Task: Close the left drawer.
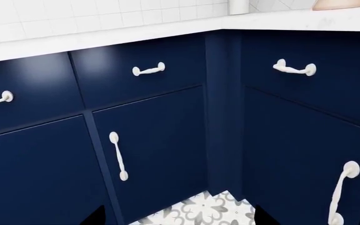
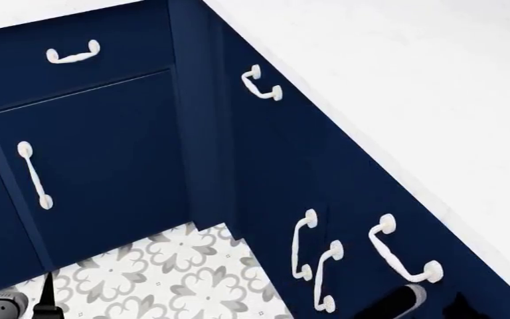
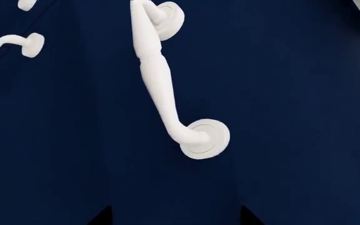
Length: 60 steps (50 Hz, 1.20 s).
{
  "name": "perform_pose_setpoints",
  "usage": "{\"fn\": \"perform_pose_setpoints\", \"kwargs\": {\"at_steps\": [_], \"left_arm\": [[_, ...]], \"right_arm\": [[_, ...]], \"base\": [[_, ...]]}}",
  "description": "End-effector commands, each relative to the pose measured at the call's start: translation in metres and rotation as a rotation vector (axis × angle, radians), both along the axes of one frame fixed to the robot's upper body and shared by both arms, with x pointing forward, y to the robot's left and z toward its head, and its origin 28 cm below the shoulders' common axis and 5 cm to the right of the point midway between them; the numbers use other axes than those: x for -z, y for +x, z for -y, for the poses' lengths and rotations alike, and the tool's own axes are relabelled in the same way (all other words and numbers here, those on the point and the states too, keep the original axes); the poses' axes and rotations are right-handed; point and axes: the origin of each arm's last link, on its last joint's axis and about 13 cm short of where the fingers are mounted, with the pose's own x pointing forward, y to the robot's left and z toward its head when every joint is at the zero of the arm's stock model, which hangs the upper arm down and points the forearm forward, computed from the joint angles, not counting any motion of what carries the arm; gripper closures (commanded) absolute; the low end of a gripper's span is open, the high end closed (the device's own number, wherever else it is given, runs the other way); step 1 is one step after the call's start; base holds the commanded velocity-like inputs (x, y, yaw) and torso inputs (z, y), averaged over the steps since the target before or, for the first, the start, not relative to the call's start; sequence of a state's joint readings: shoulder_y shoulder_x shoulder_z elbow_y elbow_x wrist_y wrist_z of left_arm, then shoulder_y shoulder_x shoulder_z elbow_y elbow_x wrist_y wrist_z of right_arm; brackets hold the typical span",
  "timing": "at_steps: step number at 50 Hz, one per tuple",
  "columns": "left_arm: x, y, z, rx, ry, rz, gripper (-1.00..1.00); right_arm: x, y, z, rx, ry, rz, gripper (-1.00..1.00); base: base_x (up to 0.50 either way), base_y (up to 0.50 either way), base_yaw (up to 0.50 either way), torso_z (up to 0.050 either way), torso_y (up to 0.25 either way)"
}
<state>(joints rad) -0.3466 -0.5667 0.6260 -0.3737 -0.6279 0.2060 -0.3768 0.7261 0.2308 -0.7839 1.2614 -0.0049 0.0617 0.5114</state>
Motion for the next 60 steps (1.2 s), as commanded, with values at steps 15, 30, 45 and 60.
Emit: {"fn": "perform_pose_setpoints", "kwargs": {"at_steps": [15,30,45,60], "left_arm": [[0.000,0.001,0.001,0.004,0.003,-0.004,-1.00],[0.000,0.003,0.001,0.004,0.009,-0.008,-1.00],[0.002,0.006,0.001,0.000,0.011,-0.014,-1.00],[0.000,0.008,0.001,-0.004,0.019,-0.016,-1.00]], "right_arm": [[0.003,-0.013,0.030,0.196,0.026,-0.014,-1.00],[-0.007,-0.007,0.041,0.244,0.040,0.017,-1.00],[-0.017,-0.002,0.052,0.274,0.015,0.031,-1.00],[-0.029,0.008,0.054,0.285,0.009,0.055,-1.00]], "base": [[0.00,0.00,0.00,0.000,0.000],[0.00,0.00,0.00,0.000,0.000],[0.00,0.00,0.00,0.000,0.000],[0.00,0.00,0.00,-0.001,0.000]]}}
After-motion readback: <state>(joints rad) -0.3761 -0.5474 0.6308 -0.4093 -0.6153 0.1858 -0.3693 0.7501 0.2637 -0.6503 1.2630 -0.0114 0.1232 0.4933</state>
